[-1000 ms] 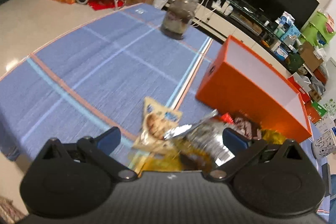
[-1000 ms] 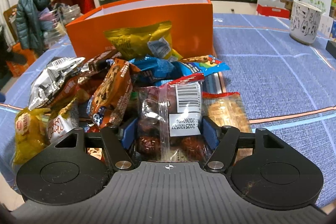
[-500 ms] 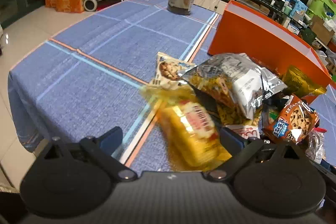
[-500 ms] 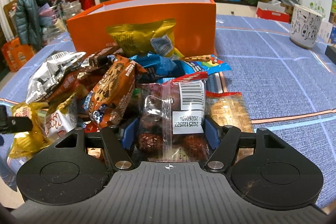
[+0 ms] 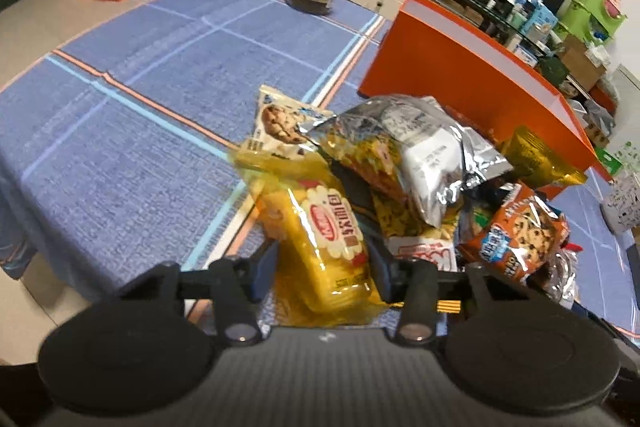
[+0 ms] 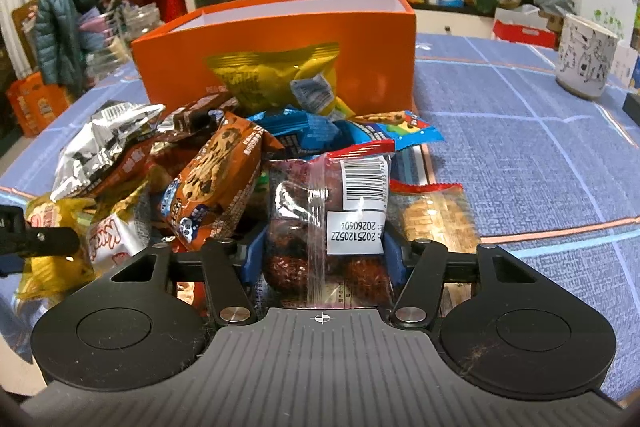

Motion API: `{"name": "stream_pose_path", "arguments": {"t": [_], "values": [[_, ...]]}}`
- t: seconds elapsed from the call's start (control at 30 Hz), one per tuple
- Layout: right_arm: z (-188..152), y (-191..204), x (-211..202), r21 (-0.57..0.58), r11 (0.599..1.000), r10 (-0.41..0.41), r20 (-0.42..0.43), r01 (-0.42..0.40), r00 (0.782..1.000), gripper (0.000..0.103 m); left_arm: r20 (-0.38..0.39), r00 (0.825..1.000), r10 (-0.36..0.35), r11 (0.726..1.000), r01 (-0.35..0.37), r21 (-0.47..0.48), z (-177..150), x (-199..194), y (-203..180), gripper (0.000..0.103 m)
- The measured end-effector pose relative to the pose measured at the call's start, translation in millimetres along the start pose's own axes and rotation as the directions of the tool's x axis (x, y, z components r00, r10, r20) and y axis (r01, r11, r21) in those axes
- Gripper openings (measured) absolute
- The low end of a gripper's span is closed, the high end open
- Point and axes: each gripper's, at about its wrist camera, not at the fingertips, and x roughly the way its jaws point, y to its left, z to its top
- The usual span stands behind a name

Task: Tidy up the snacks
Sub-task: 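Grasp the clear bag of dates with the right tool while the left tool grasps the yellow wafer bag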

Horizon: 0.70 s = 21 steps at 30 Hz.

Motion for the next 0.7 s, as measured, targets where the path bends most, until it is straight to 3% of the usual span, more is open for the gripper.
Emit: {"name": "stream_pose_path", "arguments": {"t": [0.3,0.5,0.7], "values": [[0,0,-1,-0.013,1.0,0.004,0.007,-0.004,1.0,0.044,0.014,1.0,0.003,1.0,-0.003,-0.012,3,-3,2,0.043],[1,3,-9,-0.035,0.999,0.004,0.035,-0.003,0.999,0.044,0.08,0.996,-0.031,0.997,0.025,0.075,5,-25,-8,0.043],[1,10,-16,-0.109,0.993,-0.028,0.08,0.037,0.996,0.043,0.064,0.998,-0.027,0.997,0.022,0.076,6,-23,-10,0.043]]}}
